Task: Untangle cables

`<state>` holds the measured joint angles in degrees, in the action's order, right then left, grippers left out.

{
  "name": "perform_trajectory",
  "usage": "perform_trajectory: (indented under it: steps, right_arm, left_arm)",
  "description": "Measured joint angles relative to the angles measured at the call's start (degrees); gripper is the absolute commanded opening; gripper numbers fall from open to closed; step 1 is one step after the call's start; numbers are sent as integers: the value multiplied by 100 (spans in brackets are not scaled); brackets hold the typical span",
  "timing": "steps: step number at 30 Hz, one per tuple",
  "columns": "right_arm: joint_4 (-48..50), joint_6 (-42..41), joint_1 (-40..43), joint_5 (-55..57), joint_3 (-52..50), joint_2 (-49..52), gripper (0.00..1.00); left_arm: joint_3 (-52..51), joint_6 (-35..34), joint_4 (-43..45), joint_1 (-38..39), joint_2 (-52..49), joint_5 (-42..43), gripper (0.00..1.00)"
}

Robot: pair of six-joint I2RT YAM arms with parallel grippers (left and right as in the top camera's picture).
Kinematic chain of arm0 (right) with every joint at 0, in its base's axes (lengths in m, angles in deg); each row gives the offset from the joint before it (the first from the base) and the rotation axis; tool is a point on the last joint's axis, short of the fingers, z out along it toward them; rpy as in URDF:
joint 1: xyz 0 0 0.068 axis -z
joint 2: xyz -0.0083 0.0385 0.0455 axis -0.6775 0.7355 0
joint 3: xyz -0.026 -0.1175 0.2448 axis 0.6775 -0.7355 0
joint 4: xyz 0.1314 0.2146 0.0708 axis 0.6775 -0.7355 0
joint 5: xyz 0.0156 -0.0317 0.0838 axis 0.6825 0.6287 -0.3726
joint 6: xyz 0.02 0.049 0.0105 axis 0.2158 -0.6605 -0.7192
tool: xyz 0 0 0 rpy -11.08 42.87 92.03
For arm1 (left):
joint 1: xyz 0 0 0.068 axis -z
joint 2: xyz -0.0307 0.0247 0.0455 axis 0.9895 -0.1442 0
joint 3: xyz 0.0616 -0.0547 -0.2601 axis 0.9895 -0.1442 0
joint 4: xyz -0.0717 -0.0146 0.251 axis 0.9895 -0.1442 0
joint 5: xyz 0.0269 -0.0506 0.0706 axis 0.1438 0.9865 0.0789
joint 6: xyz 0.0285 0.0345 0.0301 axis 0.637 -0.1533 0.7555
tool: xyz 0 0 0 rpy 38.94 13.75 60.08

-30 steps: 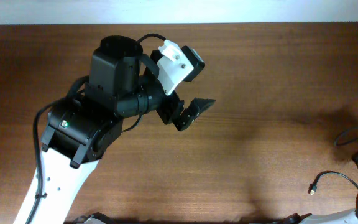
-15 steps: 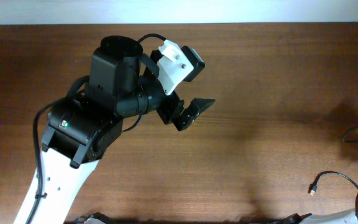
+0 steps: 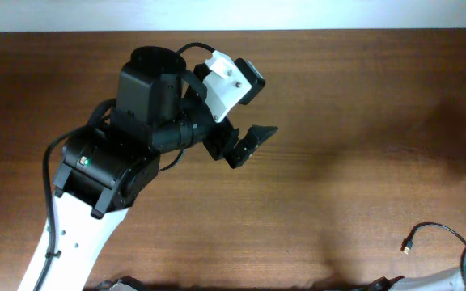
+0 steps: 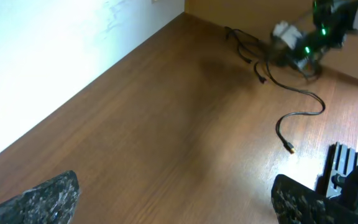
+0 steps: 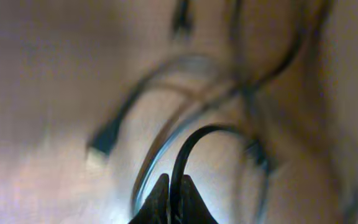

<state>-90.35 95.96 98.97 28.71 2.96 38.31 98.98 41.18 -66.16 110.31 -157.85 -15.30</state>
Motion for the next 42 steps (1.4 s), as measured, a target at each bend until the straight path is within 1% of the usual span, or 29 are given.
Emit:
perform_trajectory:
  steps: [2,3,4,5,7,8,10,12,14,15,17,18,19,21,22,24,25,26,27,29,30,31,32,33,34,35,36,38,42]
  right_arm:
    - [66,-162,-372,-46,804,-11,4]
    - [448,-205,-509,-79,1215,-24,4]
    - [822,-210,-549,-98,1473,-33,36]
    - [1147,-212,-540,-72,1674,-33,98]
    - [1519,-232,-531,28,1869,-44,99]
    - [1519,-219,-531,37,1884,-44,99]
    - [1388,-227,-531,31,1884,-44,99]
    - [929,-229,-538,-483,1904,-44,99]
    - [-162,-236,-621,-1307,1958,-52,99]
    - [-916,-240,-780,-2035,1976,-52,99]
    - [-2461,-256,-1106,-2708,1998,-76,99]
    - [-2994,-264,-1231,-2780,2002,-63,99]
    - [-3827,-275,-1416,-2855,1937,-66,99]
    - [-4911,-306,-1698,-2973,1705,-63,99]
    - [-5239,-321,-1781,-3001,1493,-63,99]
    - [-5451,-321,-1871,-3014,1099,-68,98]
    - [-5512,-319,-1878,-3005,640,-85,98]
    - [-5285,-334,-1867,-3023,118,-87,98]
    - [-5257,-343,-1858,-3012,-203,-72,98]
    - [-4870,-474,-1738,-3097,-949,-68,99]
    - [-4798,-511,-1633,-3119,-1145,-66,96]
    - [-4778,-533,-1449,-3121,-1335,-66,82]
    - [-4778,-568,-1303,-3119,-1405,-66,57]
    - [-4778,-782,-944,-3040,-1421,-66,33]
    - [-4778,-896,-778,-2981,-1421,-66,38]
    - [-4837,-960,-564,-2942,-1421,-66,37]
    - [-4913,-1071,-223,-2865,-1421,-66,34]
    - [-4948,-1331,136,-2612,-1423,-66,30]
    - [-4627,-2120,323,-1967,-1545,-66,27]
  left_arm:
    - [0,-83,4,0,0,0,99]
    - [0,-208,2,0,0,0,99]
    - [0,-302,0,0,0,2,99]
    - [0,-398,-2,0,0,7,99]
    - [0,-581,13,0,0,28,99]
    - [0,-643,39,0,0,107,99]
    - [0,-667,83,0,0,186,99]
    - [0,-682,103,0,0,223,99]
    - [0,-684,109,0,0,229,99]
    - [0,-684,94,0,0,240,99]
    - [0,-684,83,0,0,267,99]
    - [0,-684,59,2,0,271,99]
    - [0,-684,9,0,2,264,99]
    - [0,-682,-195,0,61,260,99]
    - [0,-682,-243,0,105,269,99]
    - [0,-682,-291,0,337,264,99]
    - [0,-682,-291,0,481,264,99]
    - [0,-682,-289,0,616,262,99]
    - [0,-682,-295,0,702,262,99]
    - [0,-682,-308,0,798,260,99]
    - [0,-682,-317,0,798,260,99]
    - [0,-682,-350,0,796,260,99]
    - [0,-682,-358,0,798,262,99]
    - [0,-682,-365,0,798,260,99]
    - [0,-682,-382,0,798,260,99]
    - [0,-682,-417,0,798,238,99]
    - [0,-658,-505,0,798,177,99]
    - [0,-636,-529,0,798,87,99]
    - [0,-525,-544,0,804,59,99]
